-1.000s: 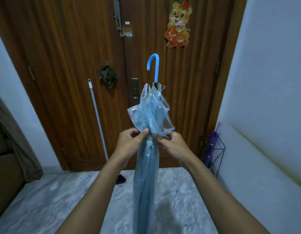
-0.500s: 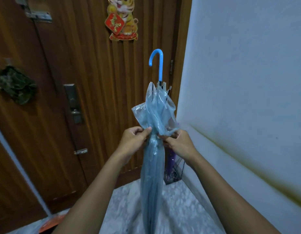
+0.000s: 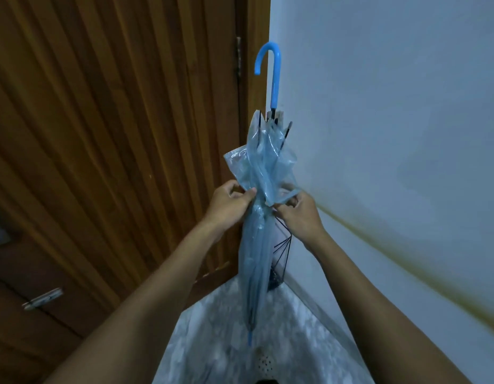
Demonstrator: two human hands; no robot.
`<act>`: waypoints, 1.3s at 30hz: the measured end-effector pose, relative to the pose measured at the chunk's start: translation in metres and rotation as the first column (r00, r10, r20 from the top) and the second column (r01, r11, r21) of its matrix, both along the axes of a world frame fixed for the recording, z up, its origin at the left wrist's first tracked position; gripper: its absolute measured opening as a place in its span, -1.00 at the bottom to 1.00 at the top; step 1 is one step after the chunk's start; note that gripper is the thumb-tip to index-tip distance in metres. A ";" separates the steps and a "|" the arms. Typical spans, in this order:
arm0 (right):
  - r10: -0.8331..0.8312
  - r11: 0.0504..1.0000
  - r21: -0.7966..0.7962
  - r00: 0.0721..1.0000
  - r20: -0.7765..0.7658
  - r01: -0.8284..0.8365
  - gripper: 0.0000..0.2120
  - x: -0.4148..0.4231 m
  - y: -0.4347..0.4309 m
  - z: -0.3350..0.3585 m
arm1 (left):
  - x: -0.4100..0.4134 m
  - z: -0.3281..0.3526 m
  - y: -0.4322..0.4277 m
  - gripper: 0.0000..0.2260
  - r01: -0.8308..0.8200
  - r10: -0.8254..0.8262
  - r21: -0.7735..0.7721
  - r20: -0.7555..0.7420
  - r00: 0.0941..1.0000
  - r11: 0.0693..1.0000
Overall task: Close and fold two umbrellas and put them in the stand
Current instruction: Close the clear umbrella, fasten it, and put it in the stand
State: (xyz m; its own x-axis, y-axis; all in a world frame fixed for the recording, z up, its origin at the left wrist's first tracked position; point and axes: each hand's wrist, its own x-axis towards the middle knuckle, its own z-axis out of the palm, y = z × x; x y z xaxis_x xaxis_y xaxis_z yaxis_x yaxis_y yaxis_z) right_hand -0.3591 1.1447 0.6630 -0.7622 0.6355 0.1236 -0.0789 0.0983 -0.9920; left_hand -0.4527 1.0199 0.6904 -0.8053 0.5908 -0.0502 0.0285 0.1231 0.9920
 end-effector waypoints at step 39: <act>0.168 0.984 -0.030 0.860 0.482 -0.175 -0.54 -0.278 0.265 -0.405 | -0.289 -0.445 0.275 -0.75 0.137 0.012 -0.385 0.362 0.932 0.913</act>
State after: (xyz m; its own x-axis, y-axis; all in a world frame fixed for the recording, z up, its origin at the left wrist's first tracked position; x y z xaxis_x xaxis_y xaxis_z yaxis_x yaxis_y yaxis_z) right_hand -0.6369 1.4094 0.2581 -0.8260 0.4901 -0.2785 0.3907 0.1415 -0.9096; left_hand -0.7414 1.2951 0.2451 -0.6526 0.5088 -0.5615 -0.2890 0.5179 0.8052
